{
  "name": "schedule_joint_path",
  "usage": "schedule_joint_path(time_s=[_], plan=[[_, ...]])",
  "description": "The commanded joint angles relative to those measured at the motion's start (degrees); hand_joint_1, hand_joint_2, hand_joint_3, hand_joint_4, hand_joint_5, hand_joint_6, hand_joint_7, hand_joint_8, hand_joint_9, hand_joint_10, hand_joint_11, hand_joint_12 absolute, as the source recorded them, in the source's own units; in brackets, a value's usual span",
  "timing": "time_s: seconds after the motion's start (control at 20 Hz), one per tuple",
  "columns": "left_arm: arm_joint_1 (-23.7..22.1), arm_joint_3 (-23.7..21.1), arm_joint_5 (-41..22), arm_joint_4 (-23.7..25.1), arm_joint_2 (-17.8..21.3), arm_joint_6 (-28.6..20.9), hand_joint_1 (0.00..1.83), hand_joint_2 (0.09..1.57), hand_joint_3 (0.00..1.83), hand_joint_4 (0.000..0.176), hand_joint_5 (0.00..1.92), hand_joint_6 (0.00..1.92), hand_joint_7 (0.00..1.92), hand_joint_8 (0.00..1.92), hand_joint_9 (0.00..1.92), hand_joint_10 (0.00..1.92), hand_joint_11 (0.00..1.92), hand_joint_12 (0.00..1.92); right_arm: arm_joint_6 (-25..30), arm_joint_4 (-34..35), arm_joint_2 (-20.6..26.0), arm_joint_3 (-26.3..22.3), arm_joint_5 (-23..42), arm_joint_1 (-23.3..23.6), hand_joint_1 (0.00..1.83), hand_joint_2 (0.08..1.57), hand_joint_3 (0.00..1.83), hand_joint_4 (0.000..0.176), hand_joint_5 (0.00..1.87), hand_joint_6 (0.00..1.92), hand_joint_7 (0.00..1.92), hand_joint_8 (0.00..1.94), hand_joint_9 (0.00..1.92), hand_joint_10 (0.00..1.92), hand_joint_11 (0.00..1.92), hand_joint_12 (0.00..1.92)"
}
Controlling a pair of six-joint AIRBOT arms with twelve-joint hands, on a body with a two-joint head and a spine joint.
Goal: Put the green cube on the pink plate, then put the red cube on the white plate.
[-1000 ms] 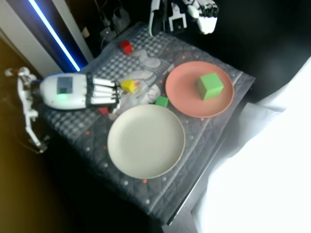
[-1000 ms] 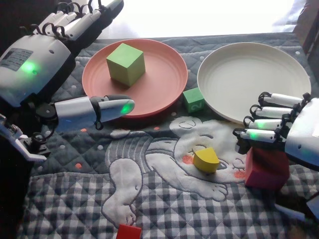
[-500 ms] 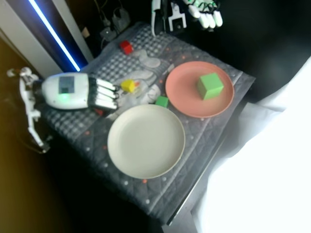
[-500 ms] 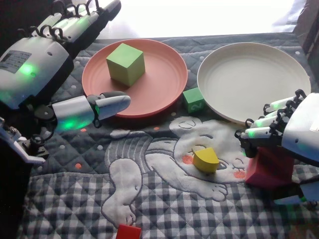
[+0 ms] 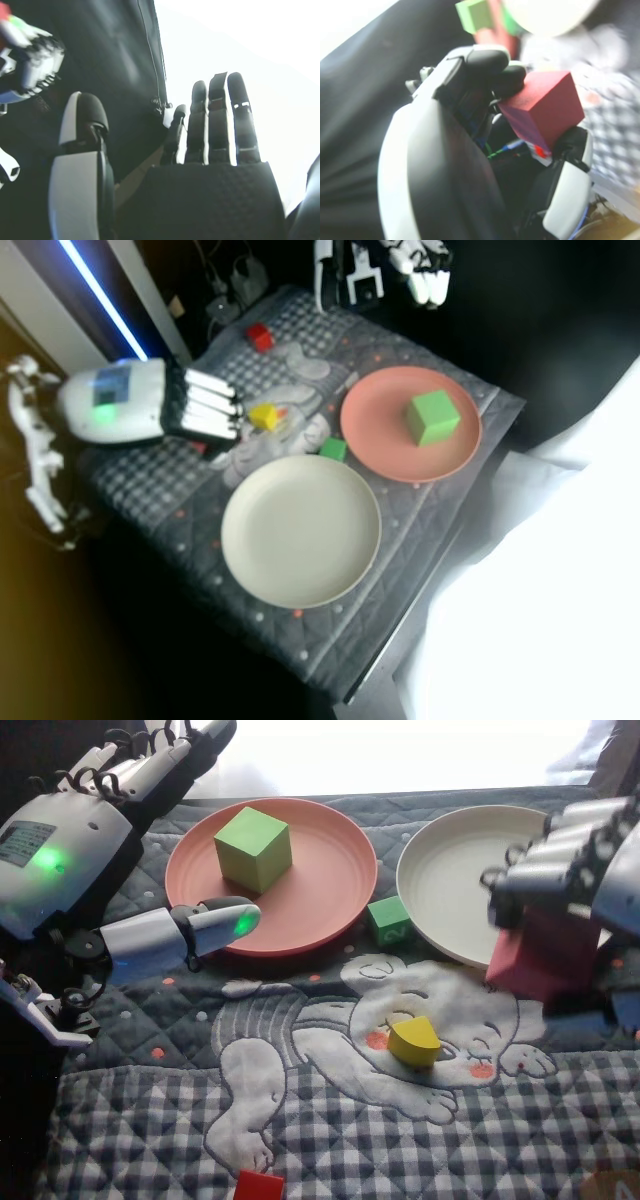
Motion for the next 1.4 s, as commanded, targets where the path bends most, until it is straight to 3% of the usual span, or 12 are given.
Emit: schedule_joint_path(time_s=[0.0, 0.25, 0.4, 0.5, 0.55, 0.8, 0.95, 1.05, 1.2, 1.25, 1.3, 1.35], plan=[[-0.32, -0.24, -7.89, 1.02, -0.08, -0.15, 0.5, 1.04, 0.0, 0.094, 0.0, 0.0, 0.28, 0.0, 0.32, 0.1, 0.0, 1.46, -0.54, 1.42, 0.18, 0.45, -6.72, 1.21, 1.35, 1.21, 0.01, 0.0, 0.74, 1.21, 0.82, 1.37, 0.72, 1.55, 0.61, 1.92], [-0.31, -0.81, -9.53, 2.09, 0.14, -0.15, 0.49, 1.05, 0.0, 0.099, 0.0, 0.0, 0.13, 0.0, 0.23, 0.04, 0.0, 1.32, -0.9, 1.42, -1.54, 5.02, -4.1, 6.46, 1.22, 1.2, 0.01, 0.0, 0.79, 1.18, 0.85, 1.38, 0.72, 1.53, 0.44, 1.92], [-0.36, -1.16, -10.58, 2.76, 0.18, -0.15, 0.59, 1.05, 0.0, 0.155, 0.01, 0.0, 0.33, 0.04, 0.35, 0.09, 0.0, 1.31, -0.89, 1.42, -4.03, 8.62, -0.39, 9.21, 1.18, 1.21, 0.01, 0.0, 0.79, 1.24, 0.82, 1.39, 0.71, 1.44, 0.44, 1.89], [-0.32, -1.29, -11.03, 2.99, 0.21, -0.15, 0.63, 1.04, 0.0, 0.165, 0.01, 0.0, 0.34, 0.03, 0.36, 0.1, 0.0, 1.24, -0.89, 1.42, -5.86, 10.73, 1.53, 10.2, 1.31, 1.21, 0.0, 0.0, 0.74, 1.28, 0.82, 1.32, 0.71, 1.5, 0.42, 1.86], [-0.32, -1.32, -11.17, 3.09, 0.21, -0.15, 0.58, 1.03, 0.0, 0.147, 0.02, 0.0, 0.33, 0.02, 0.38, 0.12, 0.0, 1.32, -0.84, 1.43, -6.88, 12.02, 1.81, 10.21, 1.34, 1.22, 0.0, 0.0, 0.69, 1.29, 0.82, 1.32, 0.73, 1.52, 0.52, 1.82], [-0.2, -1.47, -11.89, 3.43, 0.17, -0.15, 0.57, 1.04, 0.0, 0.172, 0.05, 0.0, 0.36, 0.01, 0.38, 0.15, 0.0, 1.42, -0.83, 1.44, -10.34, 16.13, 7.49, 11.78, 1.22, 1.22, 0.0, 0.0, 0.84, 1.0, 0.75, 1.62, 0.64, 1.73, 0.55, 1.92], [-0.19, -1.46, -12.08, 3.44, 0.12, -0.15, 0.55, 1.04, 0.0, 0.169, 0.02, 0.01, 0.34, 0.01, 0.37, 0.14, 0.0, 1.44, -0.78, 1.44, -12.79, 18.93, 10.75, 12.44, 1.31, 1.24, 0.0, 0.0, 0.74, 1.16, 0.76, 1.48, 0.63, 1.67, 0.44, 1.91], [-0.19, -1.43, -12.07, 3.47, 0.08, -0.15, 0.58, 1.03, 0.0, 0.136, 0.05, 0.01, 0.33, 0.0, 0.36, 0.14, 0.0, 1.48, -0.53, 1.44, -14.26, 20.45, 12.18, 12.47, 1.34, 1.24, 0.0, 0.0, 0.75, 1.15, 0.75, 1.46, 0.63, 1.67, 0.46, 1.88], [-0.15, -1.38, -12.06, 3.48, 0.07, -0.15, 0.55, 1.03, 0.0, 0.152, 0.06, 0.0, 0.35, 0.01, 0.36, 0.13, 0.0, 1.48, -0.15, 1.44, -15.57, 21.72, 13.51, 12.47, 1.32, 1.26, 0.0, 0.0, 0.8, 1.28, 0.67, 1.45, 0.55, 1.64, 0.26, 1.88], [-0.15, -1.38, -12.06, 3.48, 0.04, -0.15, 0.57, 1.04, 0.0, 0.156, 0.07, 0.01, 0.36, 0.01, 0.36, 0.14, 0.0, 1.47, -0.13, 1.44, -15.7, 21.81, 13.66, 12.46, 1.2, 1.24, 0.0, 0.0, 0.83, 1.31, 0.68, 1.38, 0.46, 1.32, 0.14, 1.76], [-0.13, -1.37, -12.06, 3.48, -0.02, -0.15, 0.54, 1.04, 0.0, 0.146, 0.06, 0.0, 0.36, 0.01, 0.37, 0.14, 0.0, 1.46, -0.13, 1.44, -15.8, 21.89, 13.81, 12.44, 1.11, 1.24, 0.0, 0.0, 0.75, 1.35, 0.56, 0.92, 0.37, 1.02, 0.03, 1.61], [-0.12, -1.36, -12.06, 3.48, -0.05, -0.15, 0.53, 1.04, 0.0, 0.136, 0.06, 0.0, 0.36, 0.01, 0.38, 0.14, 0.0, 1.46, -0.13, 1.44, -15.84, 21.9, 13.88, 12.43, 1.09, 1.15, 0.0, 0.0, 0.55, 0.84, 0.54, 0.58, 0.35, 0.75, 0.0, 1.44]])
